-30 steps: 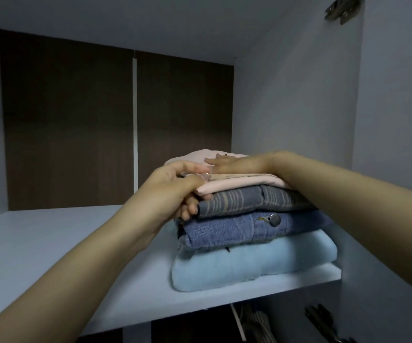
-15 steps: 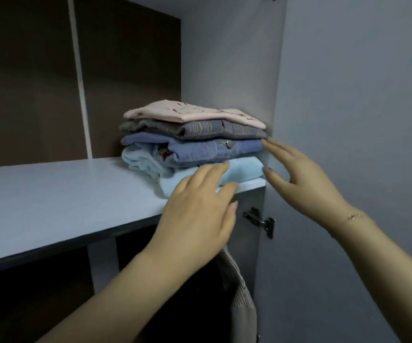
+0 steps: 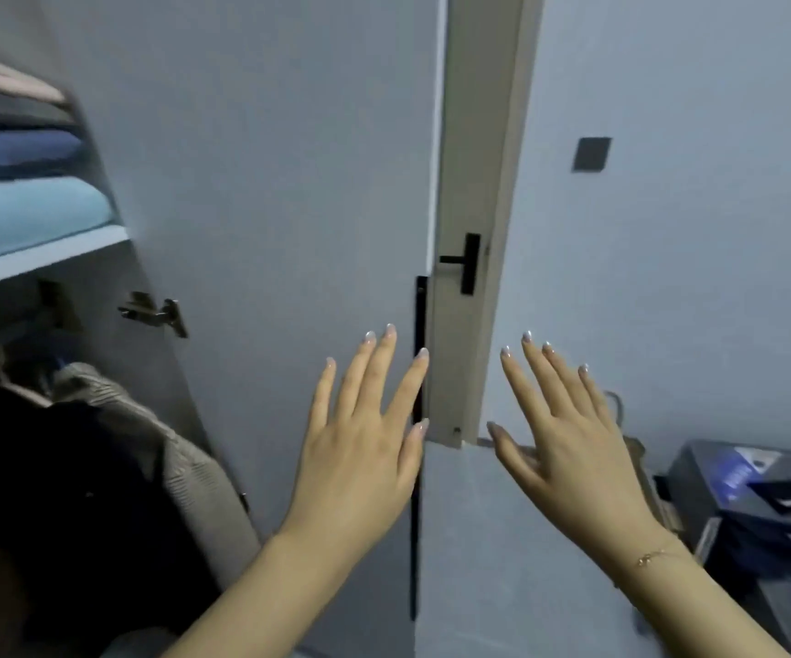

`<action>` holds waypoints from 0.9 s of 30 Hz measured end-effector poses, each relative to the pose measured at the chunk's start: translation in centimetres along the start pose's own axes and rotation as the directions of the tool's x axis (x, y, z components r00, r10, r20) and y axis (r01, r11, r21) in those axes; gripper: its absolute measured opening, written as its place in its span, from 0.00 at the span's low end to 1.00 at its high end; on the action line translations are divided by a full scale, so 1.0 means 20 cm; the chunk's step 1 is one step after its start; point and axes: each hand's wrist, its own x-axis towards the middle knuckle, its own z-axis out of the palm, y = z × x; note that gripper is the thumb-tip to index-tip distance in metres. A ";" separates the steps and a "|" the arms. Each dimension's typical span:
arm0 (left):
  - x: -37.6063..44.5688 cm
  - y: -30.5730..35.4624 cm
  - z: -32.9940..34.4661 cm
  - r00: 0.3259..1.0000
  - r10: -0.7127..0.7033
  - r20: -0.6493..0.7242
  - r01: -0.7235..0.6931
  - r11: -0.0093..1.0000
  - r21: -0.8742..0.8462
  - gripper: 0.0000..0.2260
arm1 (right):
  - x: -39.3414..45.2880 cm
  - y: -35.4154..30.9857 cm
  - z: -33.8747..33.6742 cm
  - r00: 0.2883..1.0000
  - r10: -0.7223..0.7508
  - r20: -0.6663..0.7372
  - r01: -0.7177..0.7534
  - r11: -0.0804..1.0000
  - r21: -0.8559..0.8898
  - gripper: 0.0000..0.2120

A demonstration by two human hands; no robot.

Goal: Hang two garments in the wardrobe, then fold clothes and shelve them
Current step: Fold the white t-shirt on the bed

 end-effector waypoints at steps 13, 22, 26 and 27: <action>0.11 1.93 0.71 0.884 0.429 0.185 -0.332 0.855 -0.400 0.27 | -1.23 1.58 -0.38 0.862 0.500 0.086 -0.477 0.856 -0.200 0.31; 0.09 3.11 1.06 0.646 0.729 0.226 -0.500 0.628 -0.596 0.25 | -2.07 2.34 -0.51 0.562 0.820 0.107 -0.793 0.571 -0.212 0.29; 0.08 3.53 1.35 0.487 0.843 0.230 -0.565 0.505 -0.653 0.26 | -2.33 2.60 -0.46 0.375 0.923 0.091 -0.908 0.385 -0.164 0.27; 0.08 3.64 1.43 0.451 0.861 0.233 -0.563 0.477 -0.675 0.26 | -2.38 2.67 -0.44 0.335 0.938 0.089 -0.924 0.346 -0.163 0.27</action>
